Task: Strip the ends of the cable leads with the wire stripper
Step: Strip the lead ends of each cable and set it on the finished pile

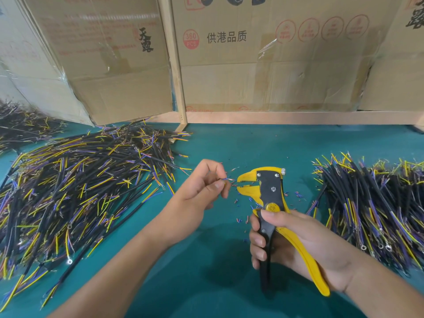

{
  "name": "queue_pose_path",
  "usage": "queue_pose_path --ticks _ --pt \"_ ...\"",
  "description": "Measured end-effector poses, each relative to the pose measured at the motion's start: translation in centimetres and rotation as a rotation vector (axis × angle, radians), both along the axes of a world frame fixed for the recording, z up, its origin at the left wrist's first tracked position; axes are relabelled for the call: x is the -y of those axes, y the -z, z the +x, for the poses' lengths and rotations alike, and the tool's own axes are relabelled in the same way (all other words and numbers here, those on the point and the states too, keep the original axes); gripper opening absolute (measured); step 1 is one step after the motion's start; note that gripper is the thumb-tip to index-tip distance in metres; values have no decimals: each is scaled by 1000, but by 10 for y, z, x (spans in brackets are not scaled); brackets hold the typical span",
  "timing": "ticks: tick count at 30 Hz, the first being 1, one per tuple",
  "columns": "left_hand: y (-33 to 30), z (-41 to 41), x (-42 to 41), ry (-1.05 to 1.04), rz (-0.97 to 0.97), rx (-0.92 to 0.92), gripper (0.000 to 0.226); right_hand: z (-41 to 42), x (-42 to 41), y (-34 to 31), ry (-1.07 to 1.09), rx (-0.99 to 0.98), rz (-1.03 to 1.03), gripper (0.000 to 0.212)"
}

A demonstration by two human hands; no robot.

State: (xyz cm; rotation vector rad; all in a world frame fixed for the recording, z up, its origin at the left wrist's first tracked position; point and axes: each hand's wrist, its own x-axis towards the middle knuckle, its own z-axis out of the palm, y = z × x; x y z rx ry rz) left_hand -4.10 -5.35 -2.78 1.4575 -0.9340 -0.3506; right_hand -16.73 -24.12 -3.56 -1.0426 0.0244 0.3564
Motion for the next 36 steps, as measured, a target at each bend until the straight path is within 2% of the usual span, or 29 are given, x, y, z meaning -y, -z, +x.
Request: queue_pose_path --ticks 6,17,25,36 --pt "2 -1 2 -41 -40 0 24 -2 -3 2 -20 33 18 31" --pt "7 -1 3 -31 74 198 10 -3 -4 0 -40 56 41 33" --pt "6 0 4 -36 57 199 5 -3 -5 1 -43 40 15 29" --pt "9 -1 5 6 10 135 5 -3 -9 4 7 25 -35 42"
